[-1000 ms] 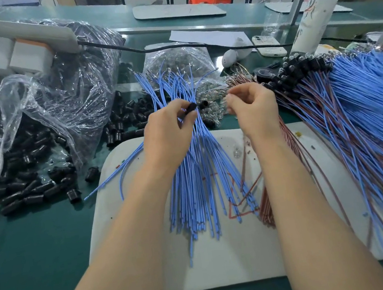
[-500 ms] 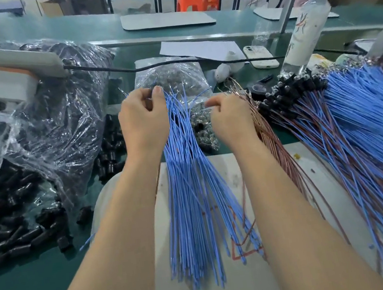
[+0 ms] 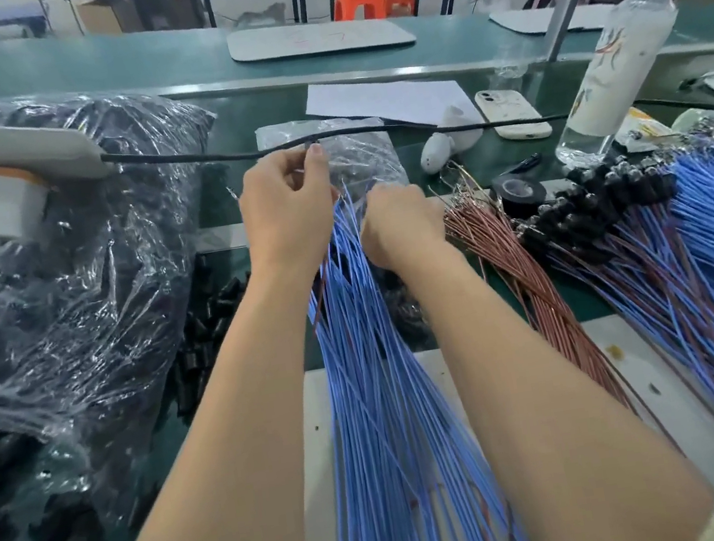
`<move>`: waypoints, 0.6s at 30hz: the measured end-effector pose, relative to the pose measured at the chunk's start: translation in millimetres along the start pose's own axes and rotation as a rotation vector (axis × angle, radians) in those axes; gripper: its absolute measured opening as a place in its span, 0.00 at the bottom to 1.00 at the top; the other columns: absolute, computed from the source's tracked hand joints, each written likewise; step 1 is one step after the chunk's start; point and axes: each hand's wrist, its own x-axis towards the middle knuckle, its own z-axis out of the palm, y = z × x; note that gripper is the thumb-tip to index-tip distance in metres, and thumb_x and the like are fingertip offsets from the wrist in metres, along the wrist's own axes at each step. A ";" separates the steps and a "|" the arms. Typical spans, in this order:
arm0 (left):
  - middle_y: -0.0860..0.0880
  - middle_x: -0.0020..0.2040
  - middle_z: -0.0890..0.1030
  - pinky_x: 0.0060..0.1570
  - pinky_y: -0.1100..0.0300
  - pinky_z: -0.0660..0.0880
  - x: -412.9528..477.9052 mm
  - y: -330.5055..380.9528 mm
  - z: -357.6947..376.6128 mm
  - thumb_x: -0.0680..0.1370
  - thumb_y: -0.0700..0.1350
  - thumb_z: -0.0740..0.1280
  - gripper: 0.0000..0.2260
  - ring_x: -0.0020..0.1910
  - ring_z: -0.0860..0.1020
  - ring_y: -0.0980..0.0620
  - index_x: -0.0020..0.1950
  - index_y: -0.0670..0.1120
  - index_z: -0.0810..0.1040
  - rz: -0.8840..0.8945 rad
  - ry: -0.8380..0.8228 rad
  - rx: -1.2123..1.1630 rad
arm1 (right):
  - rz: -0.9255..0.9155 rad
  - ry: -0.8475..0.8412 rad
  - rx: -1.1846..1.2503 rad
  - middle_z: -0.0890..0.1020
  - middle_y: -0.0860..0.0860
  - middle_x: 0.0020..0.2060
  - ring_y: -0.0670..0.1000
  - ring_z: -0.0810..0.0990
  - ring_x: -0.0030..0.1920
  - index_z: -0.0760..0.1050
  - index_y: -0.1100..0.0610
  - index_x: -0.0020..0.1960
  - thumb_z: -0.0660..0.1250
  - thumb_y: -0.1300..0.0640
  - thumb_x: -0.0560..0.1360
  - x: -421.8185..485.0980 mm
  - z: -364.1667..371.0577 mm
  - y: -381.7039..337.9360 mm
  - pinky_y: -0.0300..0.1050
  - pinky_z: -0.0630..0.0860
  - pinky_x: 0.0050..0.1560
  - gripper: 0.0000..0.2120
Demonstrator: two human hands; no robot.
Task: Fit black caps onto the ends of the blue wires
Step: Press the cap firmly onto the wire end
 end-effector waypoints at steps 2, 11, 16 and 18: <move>0.55 0.31 0.78 0.29 0.77 0.67 1.2 -4.7 0.7 0.80 0.48 0.62 0.10 0.26 0.73 0.67 0.47 0.45 0.79 -0.004 -0.003 -0.004 | -0.012 -0.069 0.017 0.65 0.57 0.71 0.59 0.61 0.71 0.64 0.55 0.71 0.57 0.55 0.78 2.7 3.5 -5.0 0.60 0.59 0.69 0.21; 0.55 0.29 0.77 0.29 0.73 0.67 2.1 -13.2 0.5 0.80 0.49 0.62 0.09 0.24 0.72 0.65 0.42 0.49 0.77 -0.029 0.003 -0.033 | 0.038 -0.102 0.193 0.53 0.56 0.76 0.61 0.49 0.75 0.59 0.51 0.74 0.55 0.56 0.77 3.4 14.5 -7.1 0.59 0.49 0.73 0.25; 0.55 0.29 0.77 0.30 0.75 0.68 -3.8 -10.8 4.8 0.80 0.47 0.62 0.09 0.26 0.73 0.65 0.42 0.46 0.78 -0.013 -0.013 -0.038 | 0.042 -0.102 0.162 0.60 0.56 0.74 0.60 0.55 0.73 0.64 0.50 0.71 0.55 0.53 0.78 2.6 6.1 -7.4 0.61 0.57 0.70 0.21; 0.55 0.28 0.77 0.30 0.74 0.68 -6.4 -11.4 1.6 0.80 0.47 0.62 0.08 0.26 0.73 0.65 0.43 0.47 0.78 -0.010 -0.016 -0.047 | -0.027 -0.109 0.198 0.71 0.54 0.67 0.56 0.68 0.67 0.72 0.52 0.64 0.57 0.54 0.78 -3.8 -3.6 1.1 0.56 0.68 0.66 0.15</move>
